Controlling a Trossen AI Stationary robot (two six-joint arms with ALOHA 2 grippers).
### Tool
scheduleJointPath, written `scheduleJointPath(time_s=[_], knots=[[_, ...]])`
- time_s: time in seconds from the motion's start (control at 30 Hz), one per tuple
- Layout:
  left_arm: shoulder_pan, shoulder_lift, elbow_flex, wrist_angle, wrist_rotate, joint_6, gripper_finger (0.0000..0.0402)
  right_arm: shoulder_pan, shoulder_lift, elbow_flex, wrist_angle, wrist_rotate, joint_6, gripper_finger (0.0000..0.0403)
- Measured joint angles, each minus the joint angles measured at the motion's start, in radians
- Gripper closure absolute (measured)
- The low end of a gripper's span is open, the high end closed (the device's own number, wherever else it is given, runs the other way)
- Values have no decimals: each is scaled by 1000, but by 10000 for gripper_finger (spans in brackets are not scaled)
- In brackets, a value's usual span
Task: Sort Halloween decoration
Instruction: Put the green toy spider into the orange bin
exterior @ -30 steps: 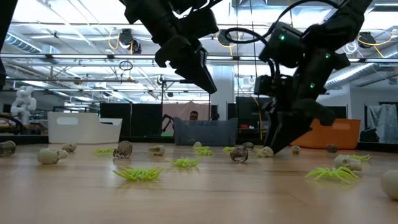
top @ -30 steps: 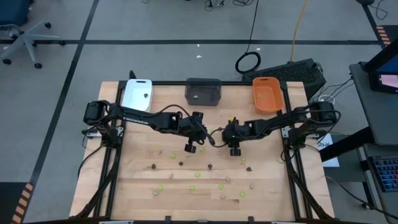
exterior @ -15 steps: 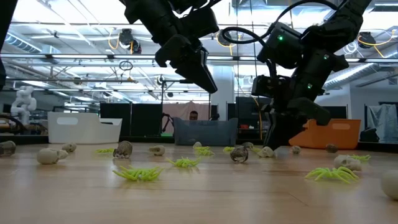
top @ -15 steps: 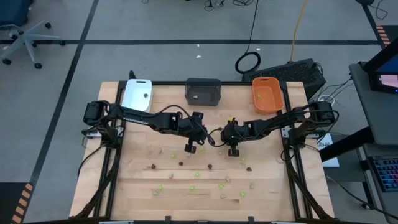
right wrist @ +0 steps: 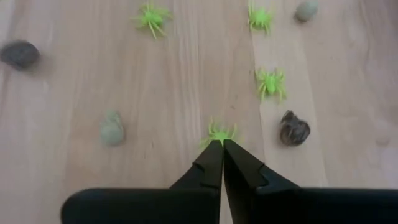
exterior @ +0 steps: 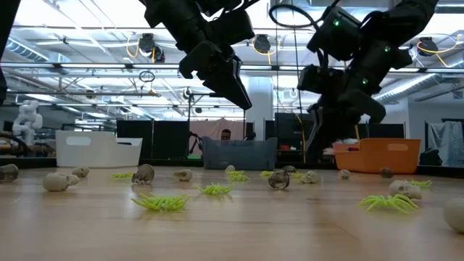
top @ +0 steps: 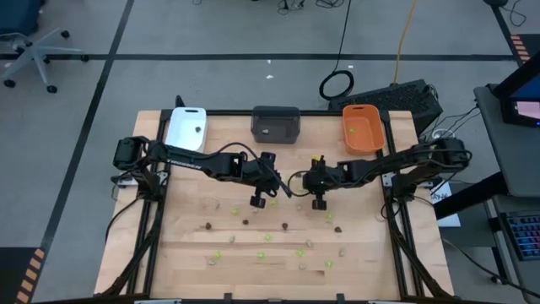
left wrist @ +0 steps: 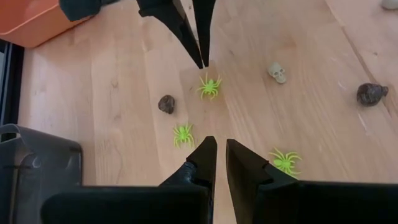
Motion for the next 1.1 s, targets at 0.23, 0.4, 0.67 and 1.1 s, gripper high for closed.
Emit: scheduleJointPath(time_s=[0.23, 0.4, 0.67, 1.1], knots=[[0, 0, 0, -13, 0, -1, 369, 13, 30, 0, 46, 2, 60, 398], [0, 0, 0, -19, 0, -8, 369, 31, 99, 0, 126, 48, 65, 348], [0, 0, 0, -38, 0, -25, 369, 45, 154, 1, 124, 117, 56, 234], [0, 0, -1, -33, 0, -25, 369, 45, 227, 6, 138, 105, 95, 257]])
